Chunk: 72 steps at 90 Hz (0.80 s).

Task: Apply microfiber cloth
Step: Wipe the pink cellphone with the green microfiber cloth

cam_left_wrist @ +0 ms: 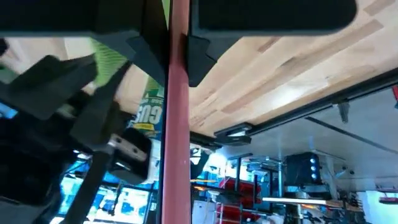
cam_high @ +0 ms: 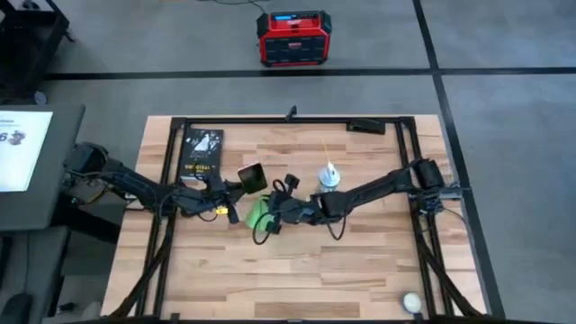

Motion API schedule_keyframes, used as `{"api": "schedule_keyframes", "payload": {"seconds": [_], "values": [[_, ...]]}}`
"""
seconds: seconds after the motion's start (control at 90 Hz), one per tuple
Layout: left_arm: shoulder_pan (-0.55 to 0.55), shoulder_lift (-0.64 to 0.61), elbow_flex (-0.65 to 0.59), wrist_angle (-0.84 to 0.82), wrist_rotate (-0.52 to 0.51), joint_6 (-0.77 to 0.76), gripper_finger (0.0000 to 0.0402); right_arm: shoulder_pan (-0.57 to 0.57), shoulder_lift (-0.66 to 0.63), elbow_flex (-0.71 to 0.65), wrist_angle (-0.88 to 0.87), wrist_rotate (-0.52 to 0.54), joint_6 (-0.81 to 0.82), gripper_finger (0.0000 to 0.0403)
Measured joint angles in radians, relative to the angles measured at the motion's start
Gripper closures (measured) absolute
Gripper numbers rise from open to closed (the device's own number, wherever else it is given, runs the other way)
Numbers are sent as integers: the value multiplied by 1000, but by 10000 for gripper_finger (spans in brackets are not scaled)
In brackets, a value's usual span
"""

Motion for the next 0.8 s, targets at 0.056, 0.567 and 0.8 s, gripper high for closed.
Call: {"api": "schedule_keyframes", "payload": {"seconds": [0.056, 0.567, 0.8], "values": [[-3, 7, 0, 0, 0, -7, 396, -8, -7, 1, 58, 1, -40, 403], [-7, 67, 0, -6, -6, -52, 396, -86, -36, 131, 106, -2, -272, 403], [-3, 60, -2, -11, -10, -21, 396, -76, -38, 118, -3, 4, -186, 403]]}}
